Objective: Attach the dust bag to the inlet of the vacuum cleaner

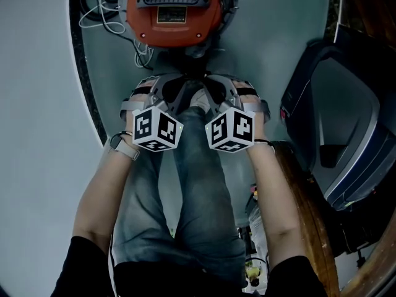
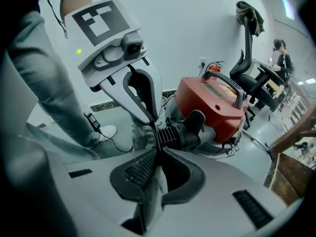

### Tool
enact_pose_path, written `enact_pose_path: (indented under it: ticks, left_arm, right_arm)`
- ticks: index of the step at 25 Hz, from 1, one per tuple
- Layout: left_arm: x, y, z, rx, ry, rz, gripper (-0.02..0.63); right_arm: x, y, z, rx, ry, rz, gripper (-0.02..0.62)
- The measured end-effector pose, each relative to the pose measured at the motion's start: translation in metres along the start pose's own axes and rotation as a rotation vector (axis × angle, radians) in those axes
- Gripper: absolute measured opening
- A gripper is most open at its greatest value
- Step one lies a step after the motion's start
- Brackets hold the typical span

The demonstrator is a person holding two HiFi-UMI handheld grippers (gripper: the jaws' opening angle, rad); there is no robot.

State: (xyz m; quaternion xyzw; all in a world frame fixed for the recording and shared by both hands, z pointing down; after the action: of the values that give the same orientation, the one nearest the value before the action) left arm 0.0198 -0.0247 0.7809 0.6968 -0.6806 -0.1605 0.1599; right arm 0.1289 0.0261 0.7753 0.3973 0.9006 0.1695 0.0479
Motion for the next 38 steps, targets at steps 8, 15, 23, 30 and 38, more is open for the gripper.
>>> enact_pose_path:
  ticks: [8,15,23,30,38]
  left_arm:
    - [-0.001,0.009,-0.006,0.009,0.022,0.107,0.021]
    - [0.003,0.001,0.006,0.042,-0.026,0.048,0.02]
    - [0.017,-0.007,-0.01,0.028,0.042,-0.002,0.026]
    - [0.014,0.007,-0.002,0.043,0.024,0.089,0.025]
    - [0.023,-0.016,-0.004,0.052,0.003,-0.072,0.023]
  right_arm:
    - [-0.006,-0.01,-0.002,0.027,0.005,0.054,0.052]
    - [-0.016,-0.018,0.009,0.007,0.032,0.057,0.051]
    - [-0.021,-0.003,-0.001,0.031,0.002,-0.014,0.044]
    - [-0.019,-0.027,0.005,0.038,0.041,0.074,0.041]
    - [-0.022,-0.006,0.001,0.047,0.051,-0.076,0.041]
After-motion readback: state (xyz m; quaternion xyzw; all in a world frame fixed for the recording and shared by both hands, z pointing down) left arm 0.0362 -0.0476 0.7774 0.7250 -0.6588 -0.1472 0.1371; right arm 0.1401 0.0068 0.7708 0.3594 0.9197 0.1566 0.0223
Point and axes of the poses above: the fingertips, and each gripper's own axes: z backward along the fingers, x to its left, y out of its underside, the point moved 9 cm from there along z, backward along the fingers, and after that the axes turned 8 degrees about x, right-handed, at the moved point
